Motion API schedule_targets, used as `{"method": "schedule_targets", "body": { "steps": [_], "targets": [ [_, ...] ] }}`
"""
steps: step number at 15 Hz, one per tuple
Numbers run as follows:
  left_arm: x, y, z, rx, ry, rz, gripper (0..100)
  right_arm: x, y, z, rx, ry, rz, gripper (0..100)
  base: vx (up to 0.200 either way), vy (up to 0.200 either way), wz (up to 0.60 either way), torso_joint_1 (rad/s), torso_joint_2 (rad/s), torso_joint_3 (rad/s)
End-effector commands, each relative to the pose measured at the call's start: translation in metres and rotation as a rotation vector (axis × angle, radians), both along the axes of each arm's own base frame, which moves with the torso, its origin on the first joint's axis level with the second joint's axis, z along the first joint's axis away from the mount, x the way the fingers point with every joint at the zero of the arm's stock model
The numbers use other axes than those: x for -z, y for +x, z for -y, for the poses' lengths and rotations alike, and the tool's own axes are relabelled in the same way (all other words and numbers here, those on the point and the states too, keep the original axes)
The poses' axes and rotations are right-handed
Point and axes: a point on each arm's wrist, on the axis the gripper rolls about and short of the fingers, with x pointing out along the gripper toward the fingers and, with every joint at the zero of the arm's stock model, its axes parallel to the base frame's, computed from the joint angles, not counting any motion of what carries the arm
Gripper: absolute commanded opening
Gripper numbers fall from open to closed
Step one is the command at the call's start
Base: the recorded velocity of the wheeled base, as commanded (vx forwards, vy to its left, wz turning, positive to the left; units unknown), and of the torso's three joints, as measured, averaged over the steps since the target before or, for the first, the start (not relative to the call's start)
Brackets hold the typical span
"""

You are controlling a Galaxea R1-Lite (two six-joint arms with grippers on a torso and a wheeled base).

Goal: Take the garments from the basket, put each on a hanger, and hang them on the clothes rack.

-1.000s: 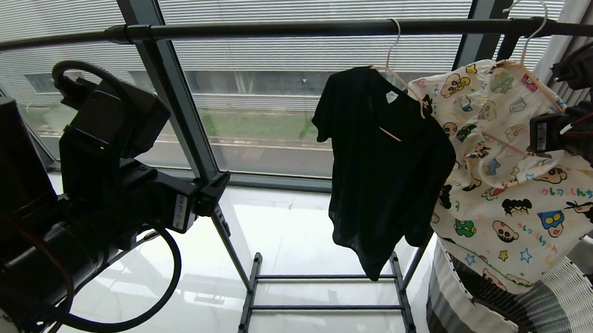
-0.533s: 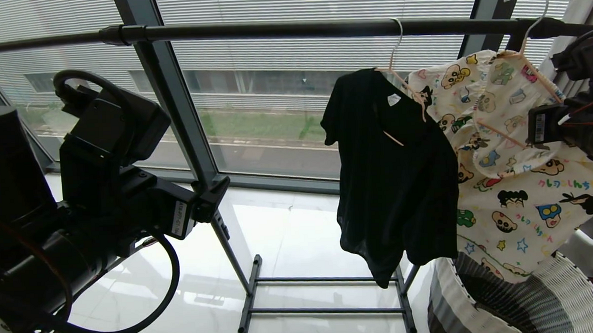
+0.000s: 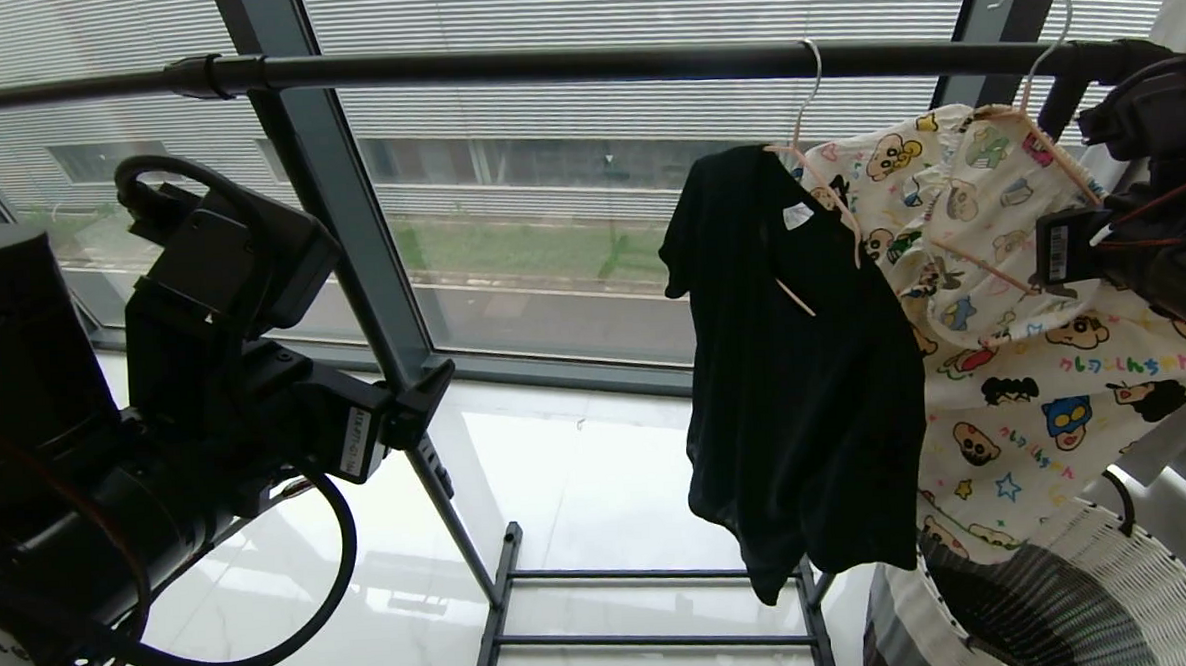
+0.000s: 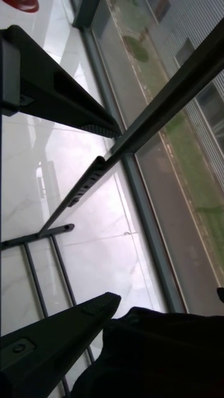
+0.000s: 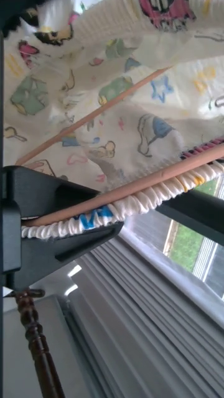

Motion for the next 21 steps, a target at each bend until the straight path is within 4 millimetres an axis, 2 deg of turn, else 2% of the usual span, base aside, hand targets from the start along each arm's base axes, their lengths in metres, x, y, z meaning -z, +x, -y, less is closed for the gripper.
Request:
{"method": "schedule_targets", "body": {
  "steps": [1,3,6,9,18,19,21],
  "targets": [
    [0.000,0.000,0.000,-0.002,0.001,0.000,100,0.001,0.005,-0.001,-0.001,-0.001,-0.002,0,0.000,0.000,0.00,0.000,0.00,0.000],
    [0.000,-0.001,0.000,0.000,-0.001,0.001,100,0.003,0.018,-0.004,0.001,-0.003,-0.010,0,0.000,0.000,0.00,0.000,0.00,0.000],
    [-0.001,-0.002,-0.001,0.000,-0.002,0.005,100,0.019,0.035,-0.007,0.004,-0.013,-0.057,0,0.000,0.000,0.00,0.000,0.00,0.000],
    [-0.001,-0.005,-0.004,0.000,-0.006,0.010,100,0.022,0.046,-0.010,0.002,-0.014,-0.062,0,0.000,0.000,0.00,0.000,0.00,0.000],
    [0.003,-0.009,-0.006,0.003,0.001,0.001,100,0.022,0.046,-0.012,-0.001,-0.015,-0.065,0,0.000,0.000,0.00,0.000,0.00,0.000],
    [0.003,-0.009,-0.006,0.003,0.001,0.001,100,0.023,0.044,-0.012,-0.004,-0.016,-0.070,100,0.000,0.000,0.00,0.000,0.00,0.000],
    [0.006,-0.010,-0.007,0.001,0.006,-0.007,100,0.013,0.030,-0.012,-0.014,-0.014,-0.077,100,0.000,0.000,0.00,0.000,0.00,0.000]
  ]
}}
